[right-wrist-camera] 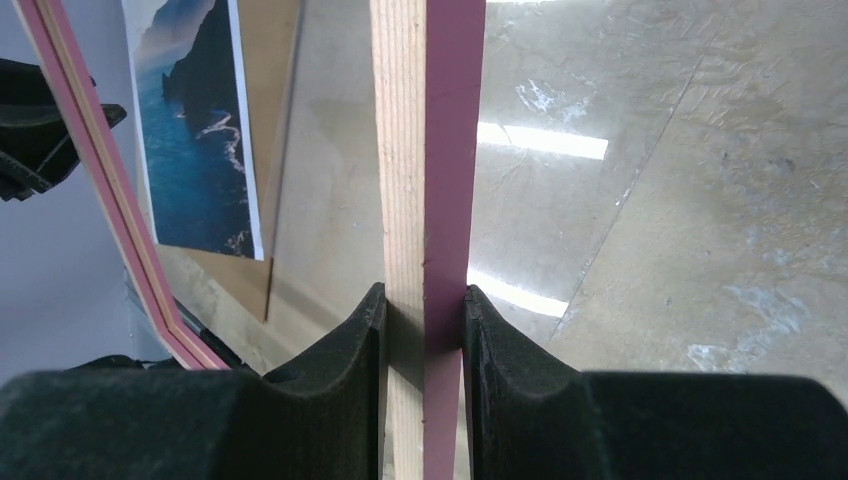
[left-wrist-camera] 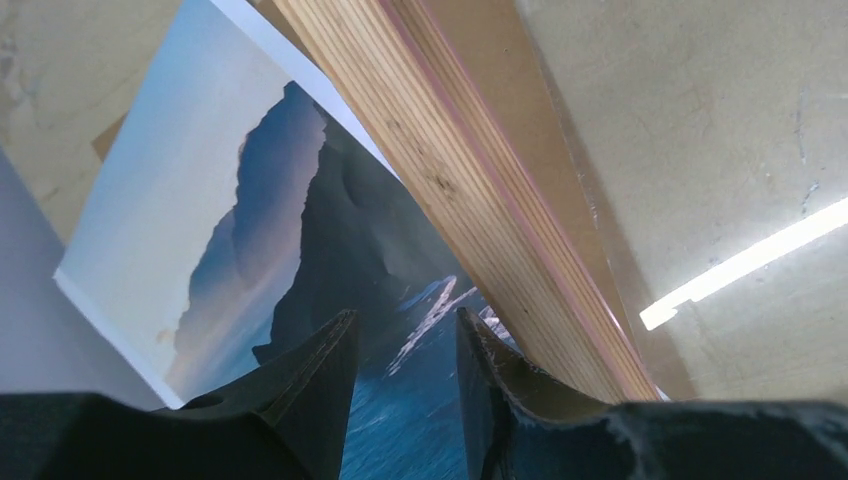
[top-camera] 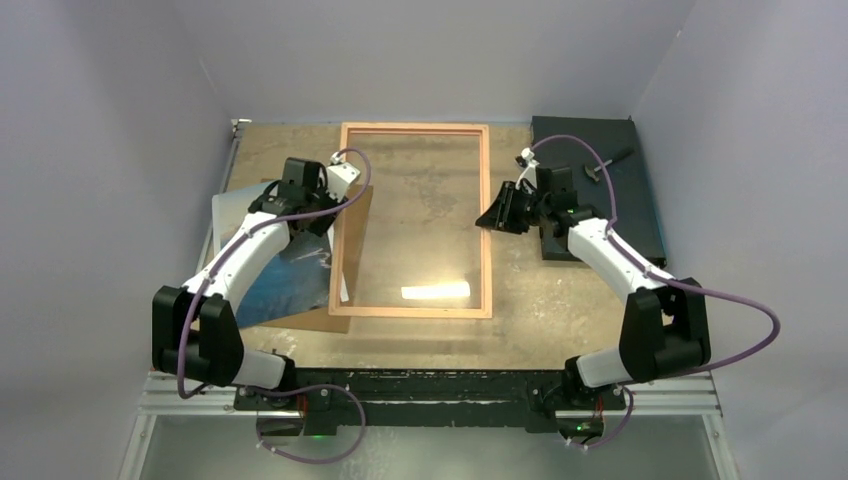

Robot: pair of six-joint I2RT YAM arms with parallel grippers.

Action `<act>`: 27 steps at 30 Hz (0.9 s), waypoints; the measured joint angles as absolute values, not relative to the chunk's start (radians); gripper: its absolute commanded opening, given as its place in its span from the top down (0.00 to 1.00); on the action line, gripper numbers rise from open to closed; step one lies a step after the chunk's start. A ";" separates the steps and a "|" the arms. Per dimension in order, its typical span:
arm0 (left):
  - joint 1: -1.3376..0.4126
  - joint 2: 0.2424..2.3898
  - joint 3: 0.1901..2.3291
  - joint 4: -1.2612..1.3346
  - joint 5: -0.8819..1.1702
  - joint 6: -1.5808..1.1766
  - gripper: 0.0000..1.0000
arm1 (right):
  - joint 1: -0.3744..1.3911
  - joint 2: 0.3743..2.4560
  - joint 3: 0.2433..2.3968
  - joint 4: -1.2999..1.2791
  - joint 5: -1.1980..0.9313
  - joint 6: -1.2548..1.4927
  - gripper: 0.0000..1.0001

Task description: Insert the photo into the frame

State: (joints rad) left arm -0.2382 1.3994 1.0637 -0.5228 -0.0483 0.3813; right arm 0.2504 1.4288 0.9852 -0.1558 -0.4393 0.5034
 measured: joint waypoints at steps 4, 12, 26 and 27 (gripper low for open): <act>-0.201 1.412 1.072 -0.537 0.030 0.359 0.60 | 0.250 1.429 0.972 -0.135 -0.470 0.507 1.00; -0.077 1.417 1.095 -0.575 0.181 0.366 0.60 | 0.241 1.461 1.003 -0.152 -0.459 0.543 1.00; -0.084 1.480 1.081 -0.606 0.396 0.425 0.25 | 0.038 1.462 1.182 -0.319 -0.277 0.520 1.00; -0.094 1.497 1.073 -0.606 0.407 0.421 0.24 | 0.022 1.450 1.186 -0.331 -0.270 0.516 1.00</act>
